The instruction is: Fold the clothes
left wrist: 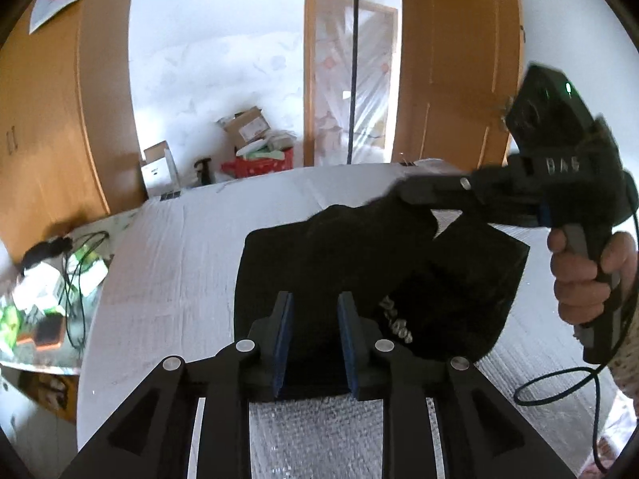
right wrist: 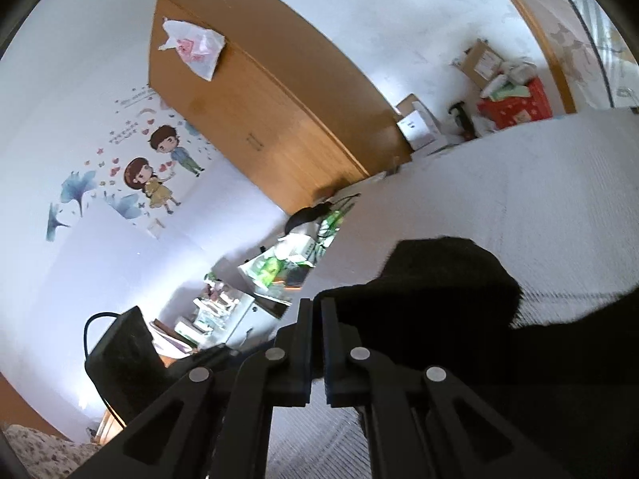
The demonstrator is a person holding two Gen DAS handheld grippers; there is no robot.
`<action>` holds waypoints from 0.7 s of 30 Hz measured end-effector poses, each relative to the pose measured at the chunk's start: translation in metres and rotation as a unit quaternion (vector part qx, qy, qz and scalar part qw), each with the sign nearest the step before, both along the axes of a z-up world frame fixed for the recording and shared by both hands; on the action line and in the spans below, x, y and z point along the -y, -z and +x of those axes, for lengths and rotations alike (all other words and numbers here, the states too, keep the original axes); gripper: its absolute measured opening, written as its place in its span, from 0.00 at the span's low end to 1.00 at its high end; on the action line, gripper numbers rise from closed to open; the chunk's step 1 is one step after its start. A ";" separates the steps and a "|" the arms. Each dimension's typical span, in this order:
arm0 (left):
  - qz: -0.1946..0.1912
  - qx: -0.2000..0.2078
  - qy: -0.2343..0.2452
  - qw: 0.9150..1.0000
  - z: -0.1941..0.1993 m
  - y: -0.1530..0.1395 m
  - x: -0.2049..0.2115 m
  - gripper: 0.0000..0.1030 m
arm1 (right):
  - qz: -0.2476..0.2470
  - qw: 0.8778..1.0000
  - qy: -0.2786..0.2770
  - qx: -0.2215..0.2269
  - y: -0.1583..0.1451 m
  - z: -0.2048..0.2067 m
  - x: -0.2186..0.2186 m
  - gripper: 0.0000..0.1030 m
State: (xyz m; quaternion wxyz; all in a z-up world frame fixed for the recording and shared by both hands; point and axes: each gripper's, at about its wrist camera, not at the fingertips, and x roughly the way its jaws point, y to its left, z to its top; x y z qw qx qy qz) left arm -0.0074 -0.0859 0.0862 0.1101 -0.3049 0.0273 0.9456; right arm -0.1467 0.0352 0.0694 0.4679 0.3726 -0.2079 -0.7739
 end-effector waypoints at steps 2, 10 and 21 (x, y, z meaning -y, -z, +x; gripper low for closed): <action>-0.004 0.002 0.006 1.000 -0.006 -0.001 -0.003 0.23 | 0.004 1.000 -0.003 0.000 -0.002 -0.003 0.008 0.04; -0.007 0.015 0.026 1.000 -0.018 0.003 -0.008 0.29 | 0.002 1.000 -0.029 -0.008 -0.013 -0.018 0.040 0.04; 0.064 0.043 -0.101 0.992 -0.057 0.010 0.042 0.11 | -0.026 0.994 -0.109 0.011 -0.017 -0.019 0.073 0.04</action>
